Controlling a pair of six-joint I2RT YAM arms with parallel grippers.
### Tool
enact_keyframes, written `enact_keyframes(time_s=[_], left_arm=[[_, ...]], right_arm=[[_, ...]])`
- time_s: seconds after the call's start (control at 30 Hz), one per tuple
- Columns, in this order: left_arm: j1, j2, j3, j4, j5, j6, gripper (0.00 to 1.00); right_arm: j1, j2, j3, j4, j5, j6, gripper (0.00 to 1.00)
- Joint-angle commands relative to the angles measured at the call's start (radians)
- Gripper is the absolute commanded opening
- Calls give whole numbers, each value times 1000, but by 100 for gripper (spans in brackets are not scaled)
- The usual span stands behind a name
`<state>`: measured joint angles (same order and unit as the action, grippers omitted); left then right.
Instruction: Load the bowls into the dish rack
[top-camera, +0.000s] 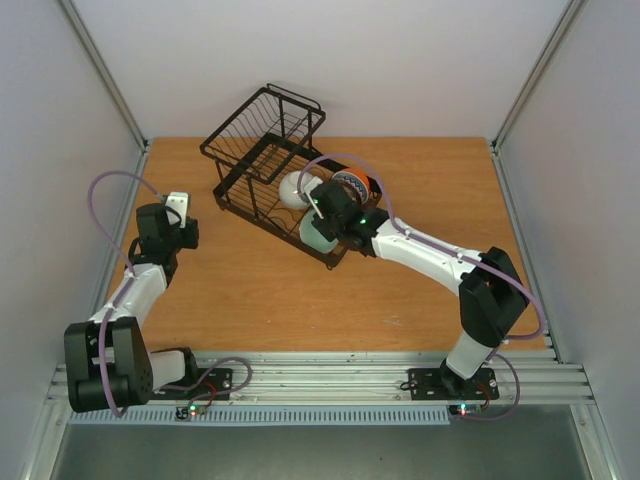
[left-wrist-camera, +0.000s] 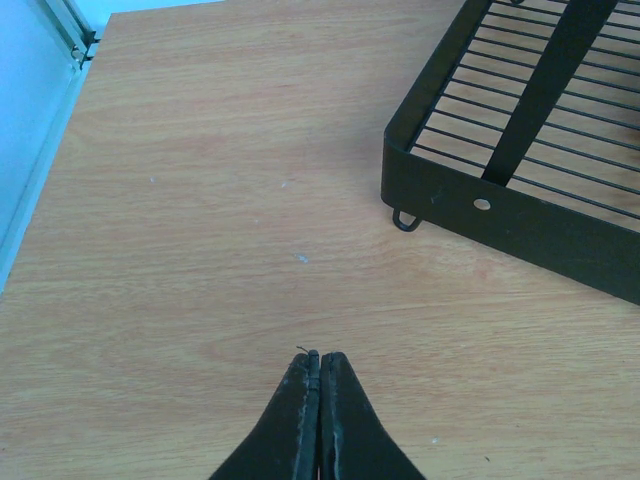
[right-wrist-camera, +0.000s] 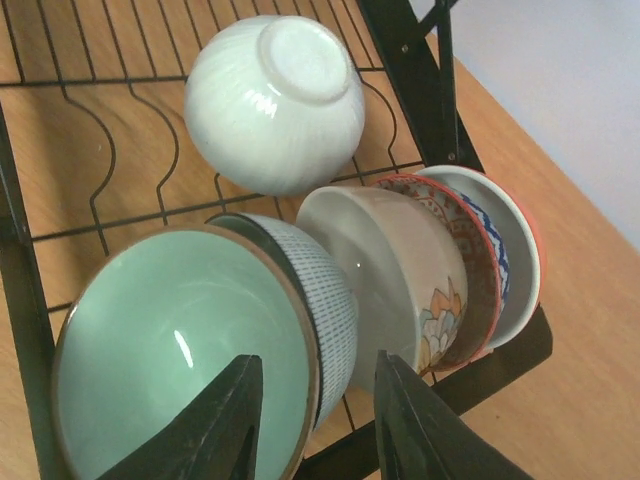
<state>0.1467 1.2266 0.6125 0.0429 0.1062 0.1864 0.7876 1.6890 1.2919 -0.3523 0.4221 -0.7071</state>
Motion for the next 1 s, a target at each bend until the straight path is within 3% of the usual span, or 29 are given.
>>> enact_keyframes(time_s=[0.0,0.4,0.97], left_arm=[[7,-27,-18,57,9,-11,1],[7,-27,-17,58,6,-9,0],[7,-30,-19,57,-1,-8,1]], right_arm=[[-37,6,67,-104,-106,114,31],[-61,21,80,-157,-234,183,21],[-63,51,20,-131,-199,195,14]])
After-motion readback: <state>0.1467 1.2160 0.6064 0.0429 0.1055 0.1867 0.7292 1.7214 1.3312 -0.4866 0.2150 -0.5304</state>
